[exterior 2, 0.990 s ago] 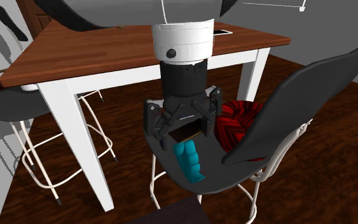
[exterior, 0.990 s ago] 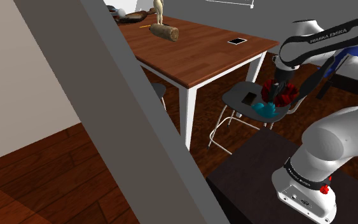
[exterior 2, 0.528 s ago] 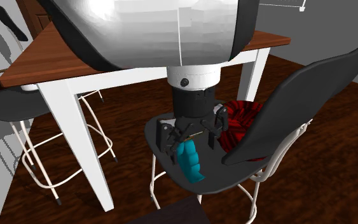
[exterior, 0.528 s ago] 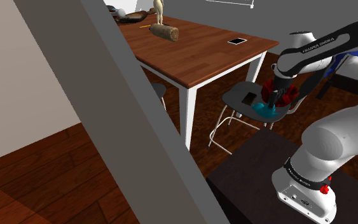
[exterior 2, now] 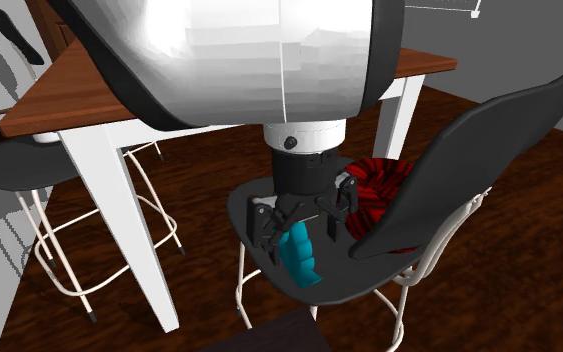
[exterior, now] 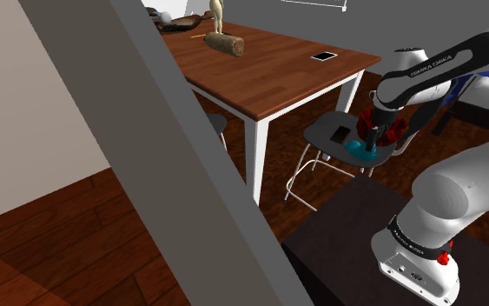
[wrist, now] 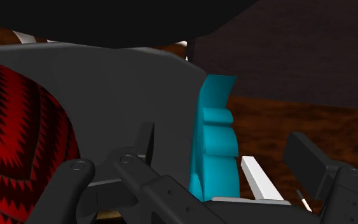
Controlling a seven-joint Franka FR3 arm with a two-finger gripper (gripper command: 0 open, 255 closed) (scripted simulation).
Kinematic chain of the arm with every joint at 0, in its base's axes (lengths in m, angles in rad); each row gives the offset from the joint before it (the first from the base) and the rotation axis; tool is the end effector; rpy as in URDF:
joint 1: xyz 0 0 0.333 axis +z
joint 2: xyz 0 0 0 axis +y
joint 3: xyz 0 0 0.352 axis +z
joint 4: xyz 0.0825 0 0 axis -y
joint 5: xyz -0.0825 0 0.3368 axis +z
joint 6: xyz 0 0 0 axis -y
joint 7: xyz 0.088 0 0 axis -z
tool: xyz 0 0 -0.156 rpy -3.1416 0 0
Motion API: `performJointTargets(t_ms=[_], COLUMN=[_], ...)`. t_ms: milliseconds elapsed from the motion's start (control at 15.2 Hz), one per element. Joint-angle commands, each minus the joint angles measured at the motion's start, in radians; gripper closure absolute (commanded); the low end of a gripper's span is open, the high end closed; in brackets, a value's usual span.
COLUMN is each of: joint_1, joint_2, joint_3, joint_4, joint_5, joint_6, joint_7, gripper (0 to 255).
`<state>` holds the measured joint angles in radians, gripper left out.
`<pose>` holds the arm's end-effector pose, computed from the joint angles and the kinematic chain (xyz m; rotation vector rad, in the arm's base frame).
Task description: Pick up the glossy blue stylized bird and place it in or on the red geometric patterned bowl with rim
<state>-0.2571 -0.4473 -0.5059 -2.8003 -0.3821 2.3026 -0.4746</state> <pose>0.2134 -0.2156 0.3302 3.1264 0.0500 -0.1442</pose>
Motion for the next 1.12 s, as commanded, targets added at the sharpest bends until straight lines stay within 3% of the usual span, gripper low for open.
performJointTargets(t_ms=[0, 66, 660, 1056], joint_1=[0.0, 0.0, 0.0, -0.005], joint_2=[0.0, 0.0, 0.0, -0.077], joint_3=[0.0, 0.0, 0.0, 0.027], joint_4=[0.0, 0.0, 0.0, 0.036], joint_5=[0.0, 0.0, 0.0, 0.01], joint_6=[0.0, 0.0, 0.0, -0.112], joint_7=[0.0, 0.0, 0.0, -0.002], gripper=[0, 255, 255, 255])
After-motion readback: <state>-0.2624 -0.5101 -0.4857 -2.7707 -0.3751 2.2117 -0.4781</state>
